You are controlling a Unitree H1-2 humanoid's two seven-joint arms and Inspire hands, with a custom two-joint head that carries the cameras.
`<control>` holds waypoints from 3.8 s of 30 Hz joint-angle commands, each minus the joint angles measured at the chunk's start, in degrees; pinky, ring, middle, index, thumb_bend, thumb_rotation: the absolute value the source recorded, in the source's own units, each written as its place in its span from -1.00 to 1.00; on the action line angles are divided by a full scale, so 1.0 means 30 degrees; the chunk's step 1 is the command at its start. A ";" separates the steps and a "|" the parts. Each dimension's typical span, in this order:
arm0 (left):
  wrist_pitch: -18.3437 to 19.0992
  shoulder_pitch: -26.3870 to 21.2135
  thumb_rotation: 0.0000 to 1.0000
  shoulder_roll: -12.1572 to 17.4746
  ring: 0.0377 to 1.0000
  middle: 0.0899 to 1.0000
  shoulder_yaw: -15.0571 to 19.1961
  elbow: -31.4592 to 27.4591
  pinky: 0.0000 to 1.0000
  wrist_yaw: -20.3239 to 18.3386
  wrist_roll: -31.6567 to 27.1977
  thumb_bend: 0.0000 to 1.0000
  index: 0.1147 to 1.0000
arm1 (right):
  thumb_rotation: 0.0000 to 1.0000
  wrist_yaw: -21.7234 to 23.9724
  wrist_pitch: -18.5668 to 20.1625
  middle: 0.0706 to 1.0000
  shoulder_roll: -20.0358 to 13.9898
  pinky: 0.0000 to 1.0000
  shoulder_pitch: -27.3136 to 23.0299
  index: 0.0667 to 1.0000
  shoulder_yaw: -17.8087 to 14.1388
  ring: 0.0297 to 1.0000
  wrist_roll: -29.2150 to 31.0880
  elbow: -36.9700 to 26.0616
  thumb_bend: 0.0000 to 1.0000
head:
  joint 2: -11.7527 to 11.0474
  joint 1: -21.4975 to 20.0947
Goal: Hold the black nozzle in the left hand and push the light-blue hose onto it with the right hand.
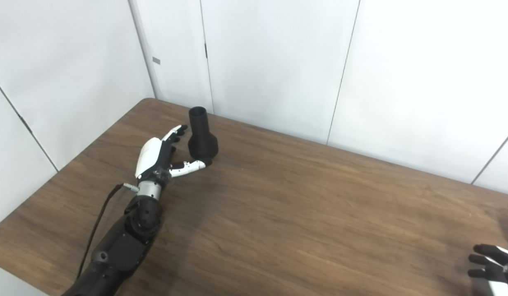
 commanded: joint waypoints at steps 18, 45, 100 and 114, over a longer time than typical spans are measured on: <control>0.3838 -0.1155 -0.14 0.1077 0.78 0.70 -0.1647 0.0168 0.76 -0.2226 0.1506 1.00 0.63 | 0.41 -0.0209 -0.0229 0.16 0.0151 -0.15 0.0238 0.07 0.0015 0.12 -0.0236 -0.0441 0.80 | 0.0088 -0.0161; 0.4662 -0.2724 -0.31 0.1383 0.79 0.69 -0.3117 0.2213 0.90 -0.2502 0.2373 1.00 0.59 | 0.40 -0.0083 -0.0046 0.17 0.0293 -0.14 0.0441 0.07 0.0101 0.13 -0.0124 -0.0913 0.73 | 0.0151 -0.0507; 0.1287 -0.2445 -1.00 0.2132 0.03 -0.24 -0.5676 0.6250 0.91 0.1570 0.4443 0.04 -0.08 | 0.36 -0.0077 0.0095 0.20 0.0282 -0.10 0.0743 0.11 0.0114 0.16 -0.0066 -0.1485 0.61 | 0.0540 -0.0931; 0.0271 -0.0957 -1.00 0.1696 0.08 -0.19 -0.5672 0.3992 0.86 0.2868 0.4470 0.05 -0.10 | 0.36 -0.0352 0.1138 0.13 0.0425 -0.17 0.0811 0.05 -0.0113 0.09 -0.0080 -0.2590 0.76 | 0.0767 -0.1740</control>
